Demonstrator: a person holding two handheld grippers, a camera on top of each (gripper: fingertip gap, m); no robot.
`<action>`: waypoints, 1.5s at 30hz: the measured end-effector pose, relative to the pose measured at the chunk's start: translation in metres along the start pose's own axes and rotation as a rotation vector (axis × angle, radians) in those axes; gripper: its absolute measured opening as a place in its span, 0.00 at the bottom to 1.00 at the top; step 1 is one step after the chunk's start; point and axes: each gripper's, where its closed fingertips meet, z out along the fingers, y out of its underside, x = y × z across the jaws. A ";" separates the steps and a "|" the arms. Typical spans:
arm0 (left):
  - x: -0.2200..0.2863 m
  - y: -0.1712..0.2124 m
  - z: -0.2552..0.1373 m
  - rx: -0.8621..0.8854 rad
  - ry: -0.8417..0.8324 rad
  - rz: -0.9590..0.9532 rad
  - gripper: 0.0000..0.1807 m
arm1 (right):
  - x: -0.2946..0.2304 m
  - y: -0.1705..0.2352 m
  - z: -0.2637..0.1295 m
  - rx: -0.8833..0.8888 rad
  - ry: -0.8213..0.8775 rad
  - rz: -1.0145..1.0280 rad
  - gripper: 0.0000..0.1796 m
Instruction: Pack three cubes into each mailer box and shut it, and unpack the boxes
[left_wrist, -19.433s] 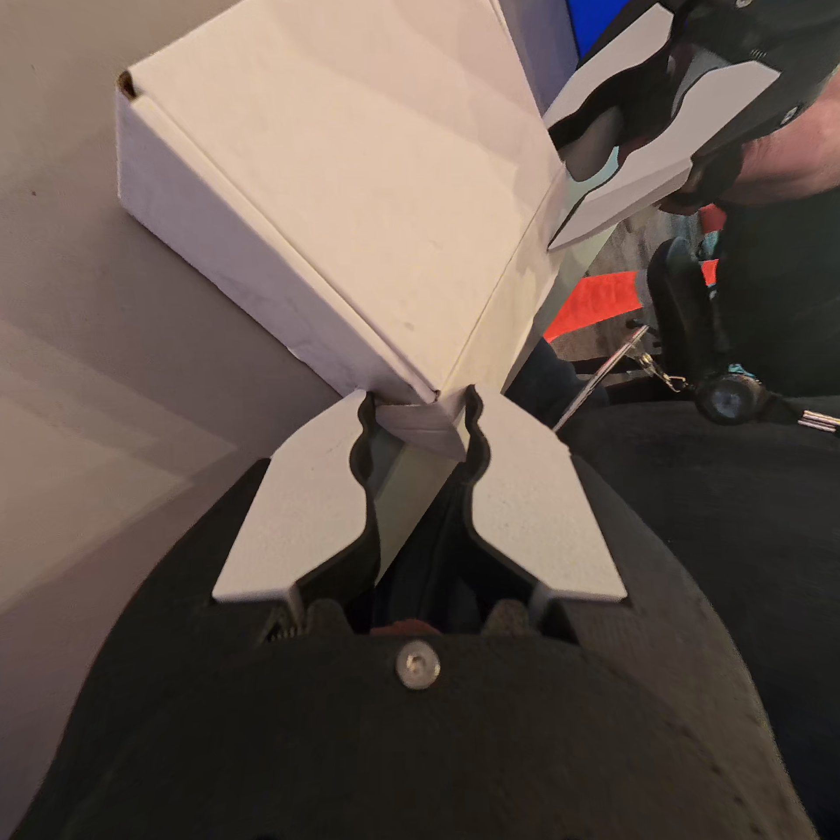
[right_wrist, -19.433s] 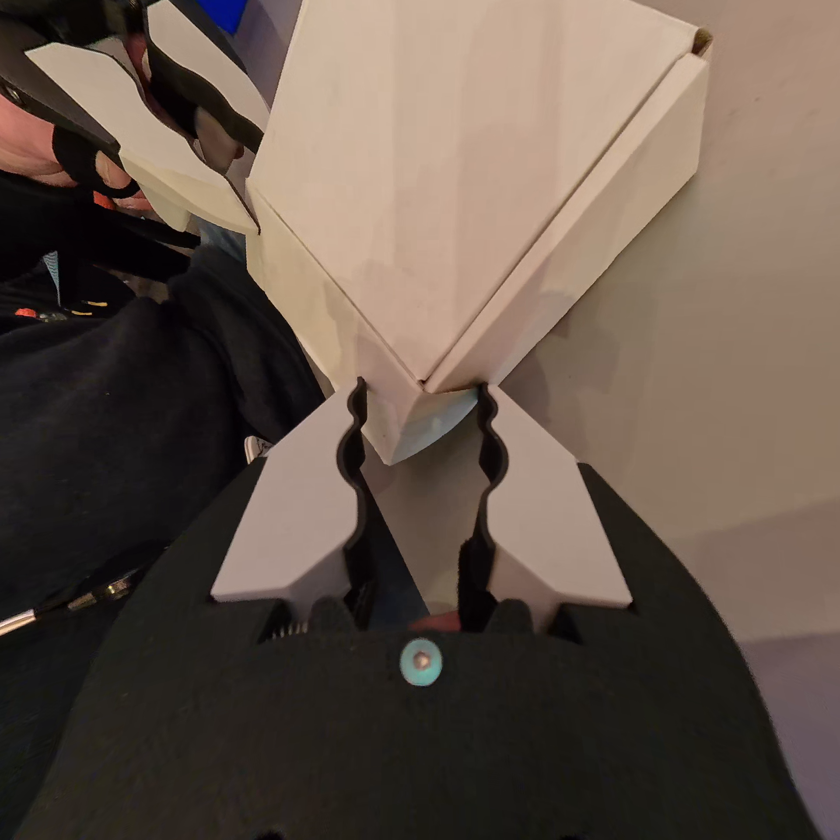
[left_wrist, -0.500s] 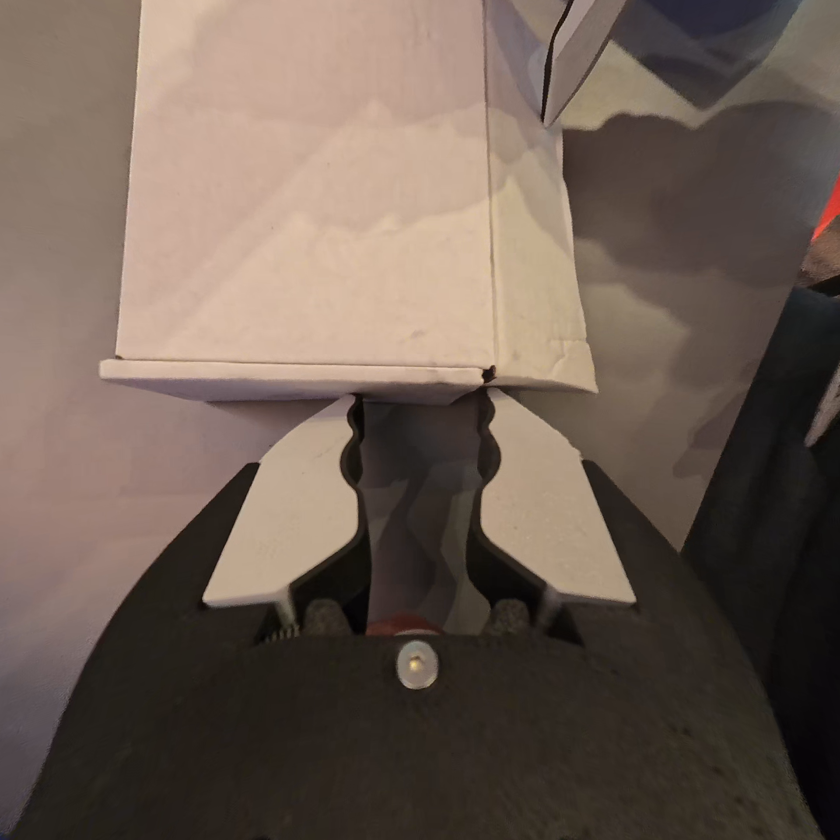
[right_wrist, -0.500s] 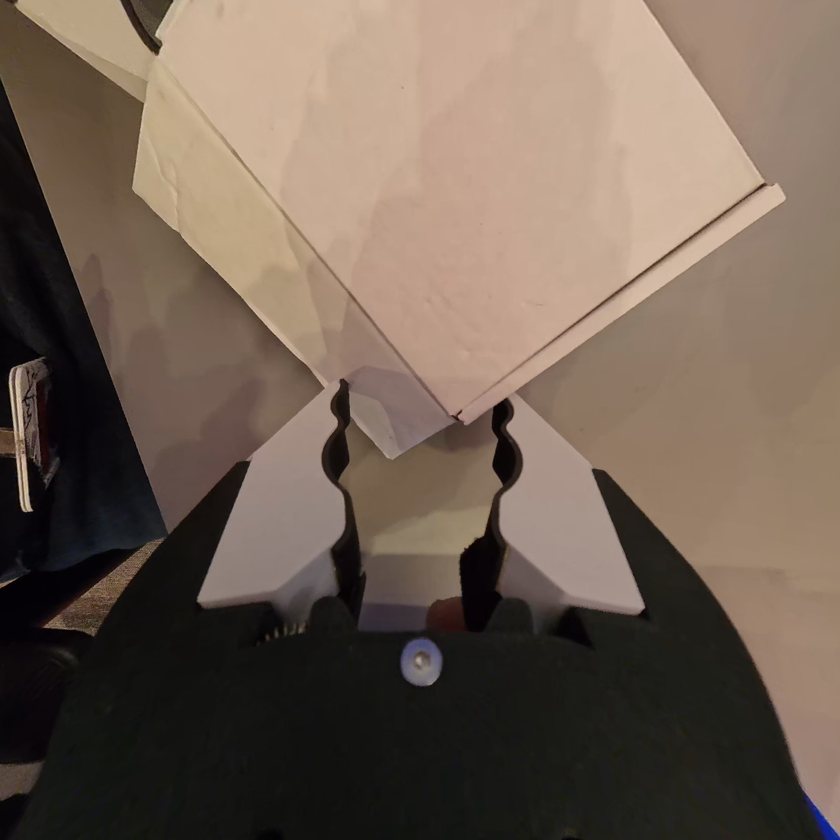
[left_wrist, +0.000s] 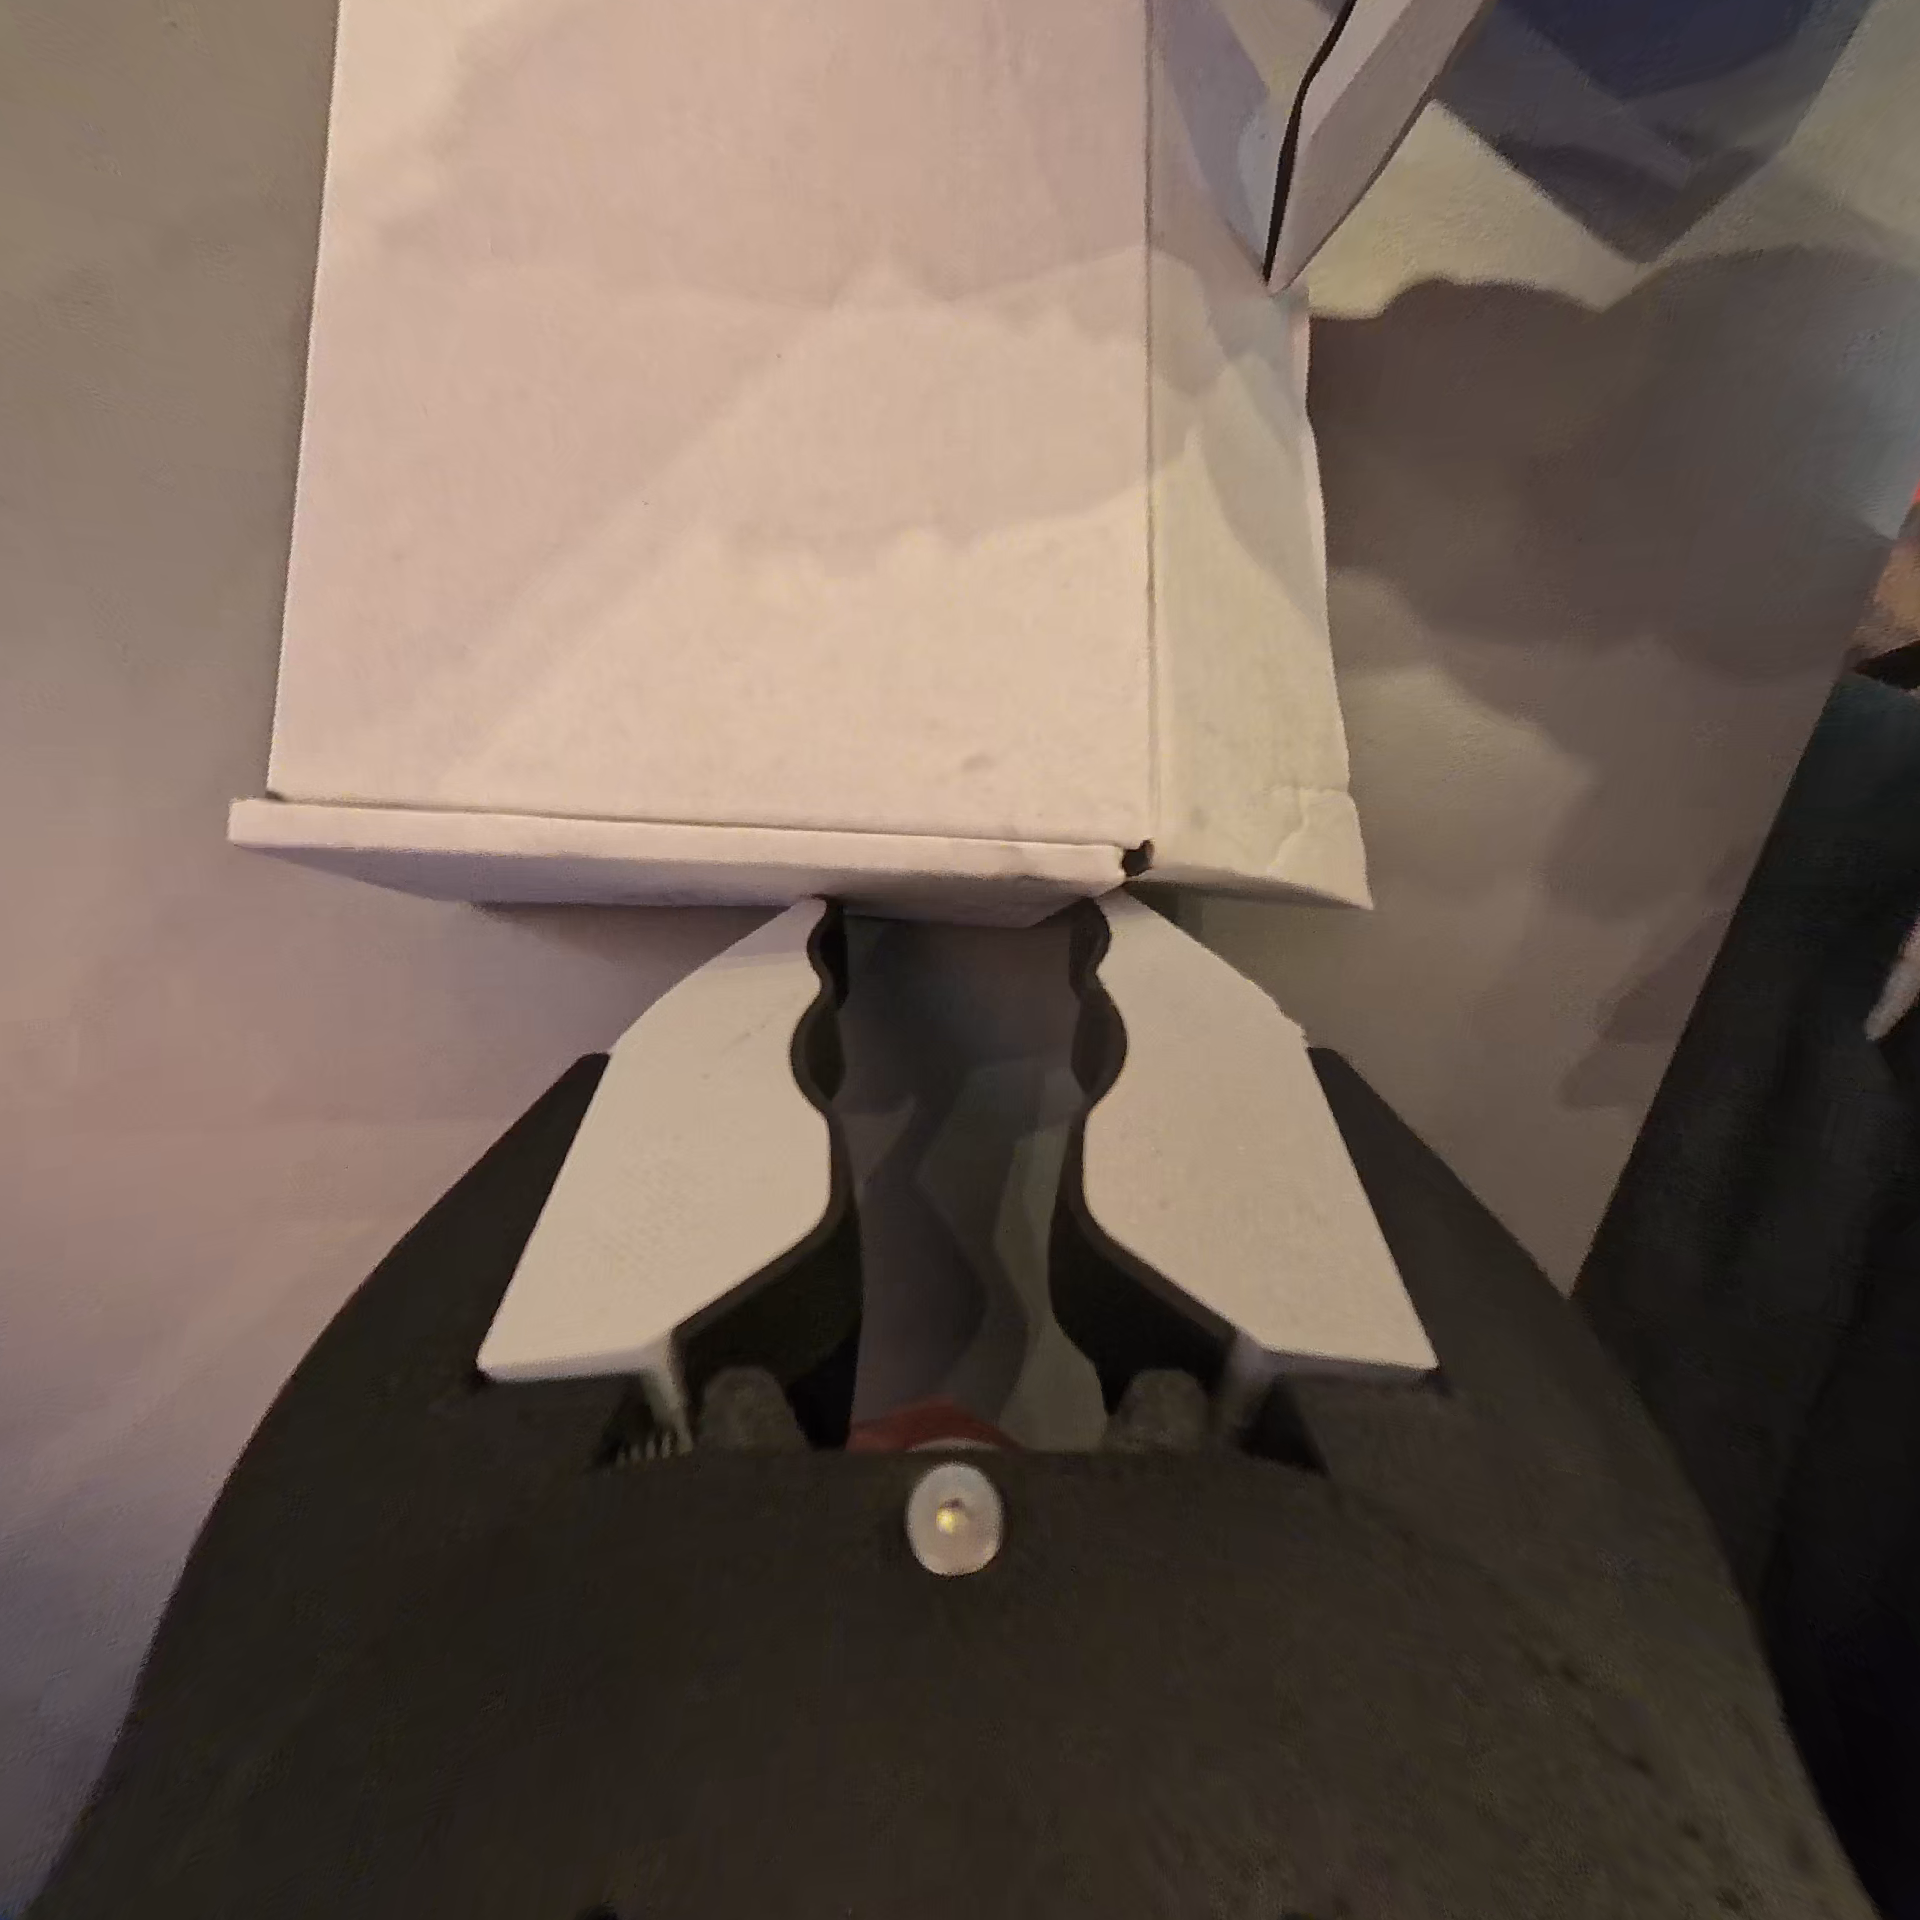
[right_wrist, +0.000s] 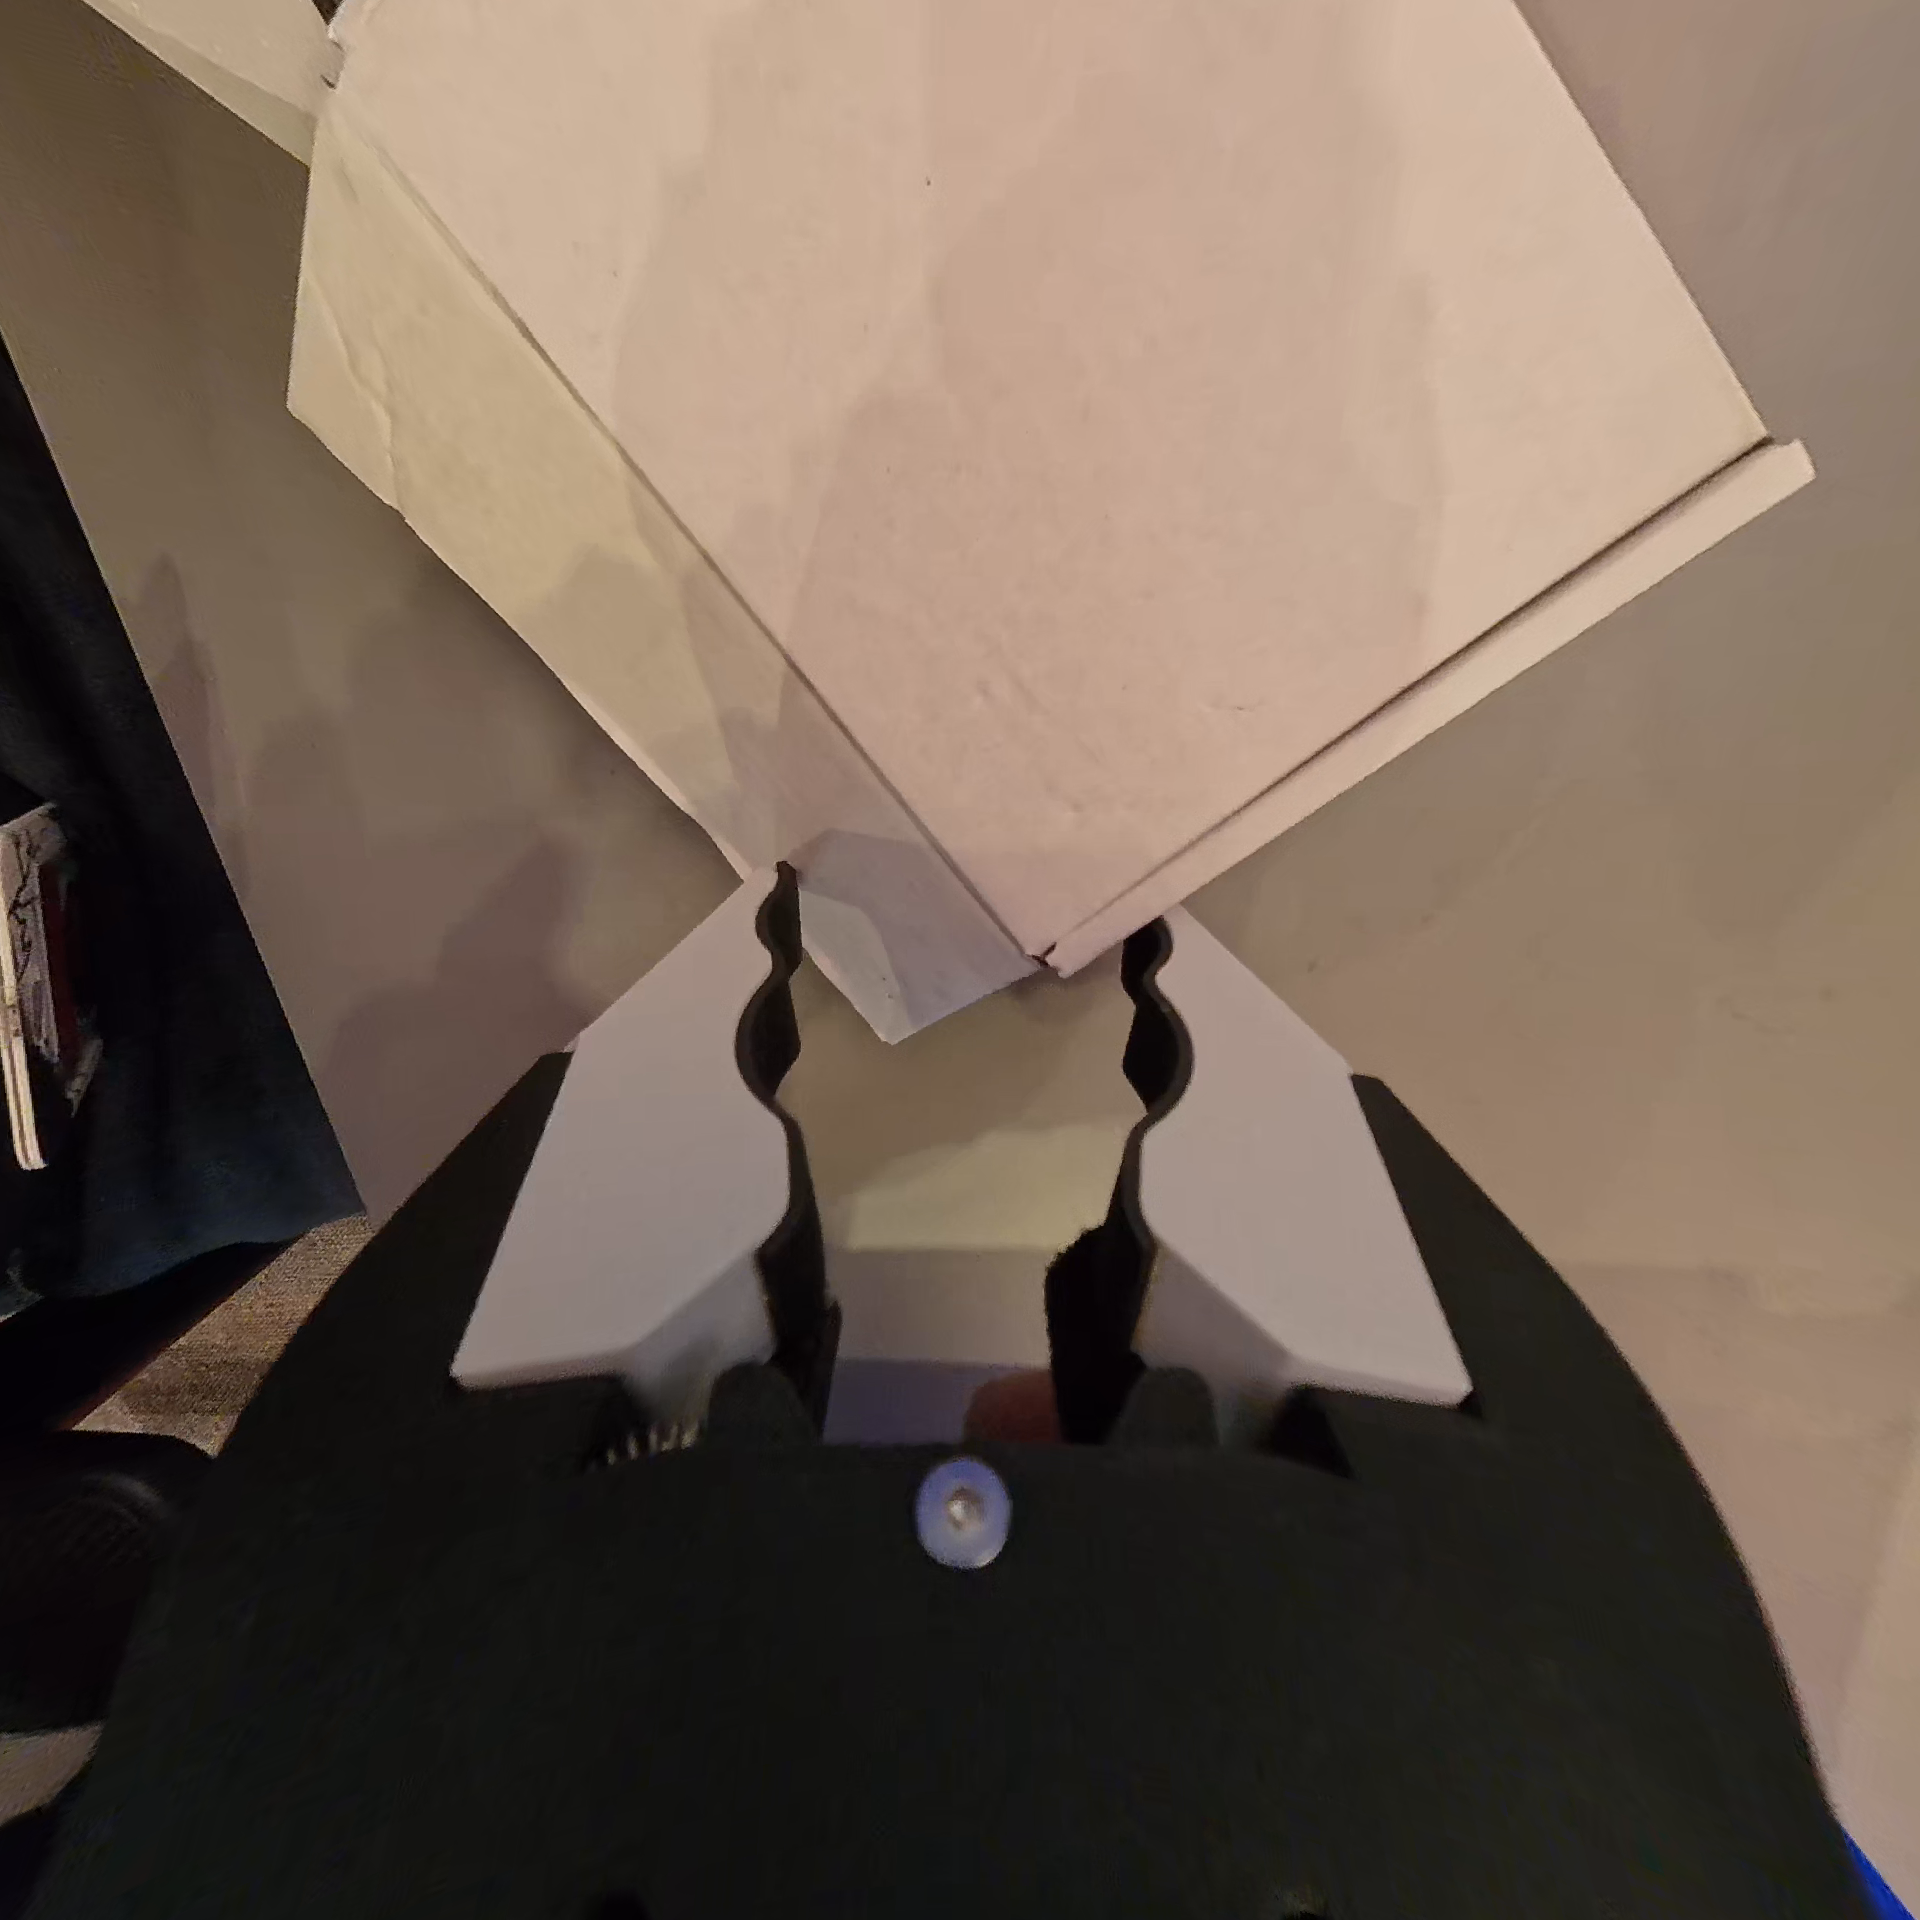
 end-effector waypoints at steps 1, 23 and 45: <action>0.000 0.000 0.001 -0.001 -0.012 0.012 0.22 | 0.001 0.001 0.000 -0.006 0.008 -0.001 0.34; 0.007 -0.007 -0.001 0.102 0.116 -0.147 0.30 | 0.003 0.001 -0.001 -0.032 -0.004 0.012 0.34; 0.028 -0.006 -0.003 0.075 0.188 -0.068 0.71 | -0.002 -0.003 0.001 0.059 0.009 0.038 0.31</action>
